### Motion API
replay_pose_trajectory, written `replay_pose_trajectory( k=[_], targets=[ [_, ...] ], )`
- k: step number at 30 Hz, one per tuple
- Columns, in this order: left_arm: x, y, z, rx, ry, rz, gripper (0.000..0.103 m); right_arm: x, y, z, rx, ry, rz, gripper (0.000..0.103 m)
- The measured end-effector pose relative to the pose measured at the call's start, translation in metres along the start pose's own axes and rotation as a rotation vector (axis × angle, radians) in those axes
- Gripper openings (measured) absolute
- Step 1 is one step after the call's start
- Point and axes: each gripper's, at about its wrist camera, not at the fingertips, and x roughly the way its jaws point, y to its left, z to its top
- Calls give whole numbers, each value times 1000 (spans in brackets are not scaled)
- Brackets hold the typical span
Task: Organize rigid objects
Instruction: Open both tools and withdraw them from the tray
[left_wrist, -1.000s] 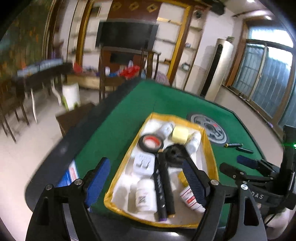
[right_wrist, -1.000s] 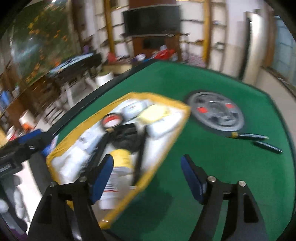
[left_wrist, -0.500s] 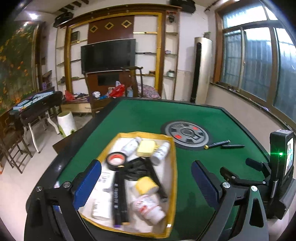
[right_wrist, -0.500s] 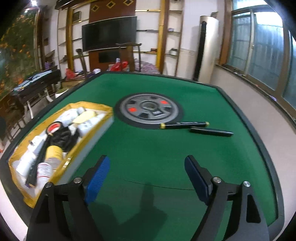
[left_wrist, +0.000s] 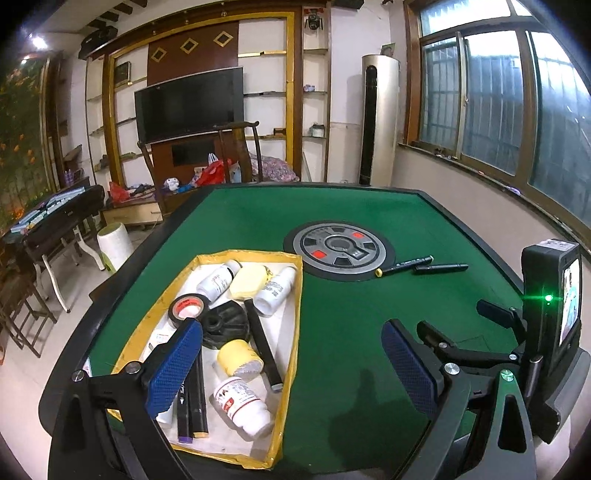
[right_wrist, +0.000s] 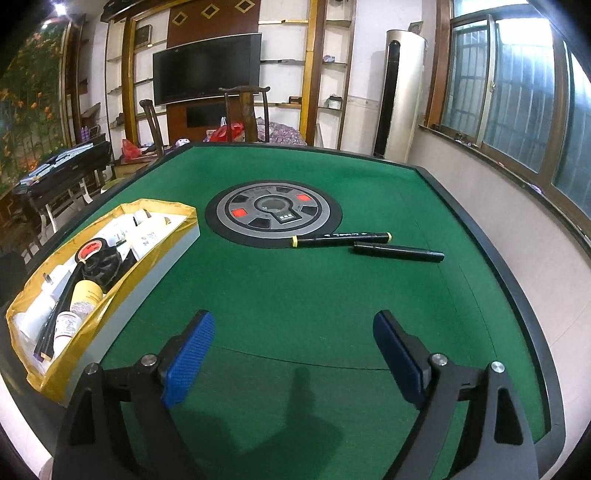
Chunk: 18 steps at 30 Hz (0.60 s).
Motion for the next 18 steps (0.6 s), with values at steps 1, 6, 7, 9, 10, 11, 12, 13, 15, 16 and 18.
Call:
replay_pose_trajectory(
  k=[1, 6, 7, 9, 10, 11, 12, 13, 15, 16, 18],
  targets=[
    [1, 0, -1, -3, 6, -3, 99, 0, -1, 0, 2, 1, -1, 87],
    [4, -2, -2, -7, 23, -7, 99, 4, -5, -1, 9, 10, -10, 87],
    [4, -3, -2, -6, 24, -7, 99, 4, -4, -2, 8, 13, -12, 87],
    [5, -3, -2, -6, 27, -9, 99, 5, -5, -3, 7, 18, -13, 87],
    [6, -2, -3, -6, 28, -10, 99, 6, -4, -3, 6, 20, -13, 87],
    [6, -2, -3, -6, 30, -10, 99, 7, -4, -3, 5, 23, -12, 87],
    [7, -2, -2, -5, 32, -11, 99, 7, -4, -4, 5, 25, -13, 87],
    [8, -2, -3, -5, 34, -12, 99, 8, -4, -4, 3, 27, -14, 87],
    [10, -2, -2, -4, 39, -13, 99, 9, -3, -4, 2, 29, -15, 87],
    [12, -2, -2, -4, 43, -14, 99, 10, -4, -4, 3, 32, -16, 87],
    [16, -2, -1, -7, 53, -17, 99, 13, -5, -4, 3, 37, -19, 87]
  ],
)
